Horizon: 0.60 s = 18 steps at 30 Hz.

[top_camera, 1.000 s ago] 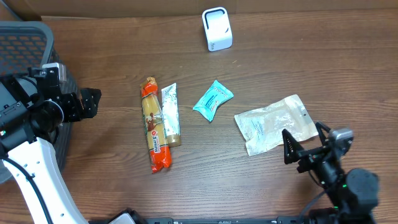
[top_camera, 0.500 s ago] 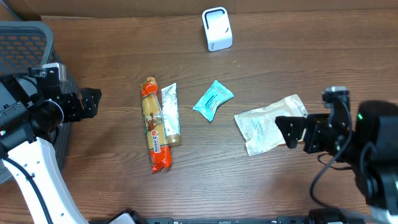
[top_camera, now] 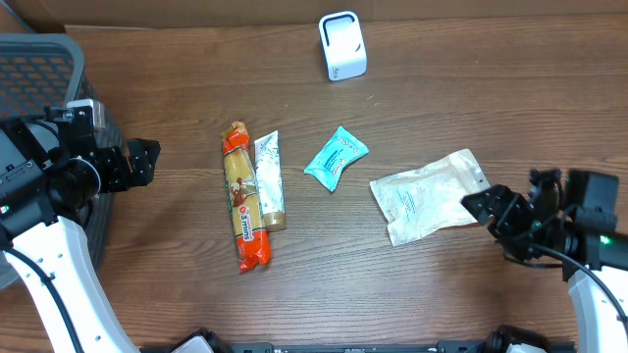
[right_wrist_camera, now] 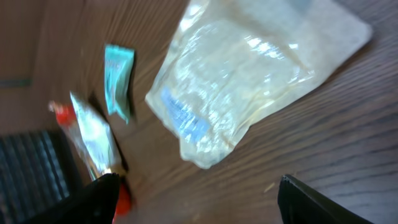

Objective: Scan the item barcode
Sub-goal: 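Reach the right gripper to the clear bagged item on the right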

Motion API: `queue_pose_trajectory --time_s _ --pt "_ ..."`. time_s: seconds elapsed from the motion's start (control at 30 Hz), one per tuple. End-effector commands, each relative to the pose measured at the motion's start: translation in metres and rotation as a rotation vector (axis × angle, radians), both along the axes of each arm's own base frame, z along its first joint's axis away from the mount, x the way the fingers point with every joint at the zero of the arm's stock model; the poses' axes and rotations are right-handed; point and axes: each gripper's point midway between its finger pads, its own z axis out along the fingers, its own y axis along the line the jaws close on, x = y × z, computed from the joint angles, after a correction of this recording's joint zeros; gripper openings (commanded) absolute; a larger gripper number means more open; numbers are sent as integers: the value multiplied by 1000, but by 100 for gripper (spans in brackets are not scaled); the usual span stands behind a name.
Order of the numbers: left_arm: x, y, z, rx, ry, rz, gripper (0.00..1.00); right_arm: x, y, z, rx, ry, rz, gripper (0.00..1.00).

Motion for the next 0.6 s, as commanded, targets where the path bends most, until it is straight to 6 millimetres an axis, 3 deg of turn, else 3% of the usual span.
queue_pose_trajectory --time_s 0.0,0.17,0.33,0.5,0.57 --pt "1 -1 0 -1 -7 -17 100 -5 0 -19 113 5 -46 79" --pt "1 -1 0 -1 -7 -17 99 -9 0 -66 160 51 -78 71" --pt "1 -1 0 -1 -7 -17 100 0 -2 -102 186 73 -85 72" --pt "1 -1 0 -1 -7 -17 100 18 -5 -123 174 43 -57 85" --pt "1 -1 0 -1 -7 -17 100 22 -4 -132 173 41 -43 86"
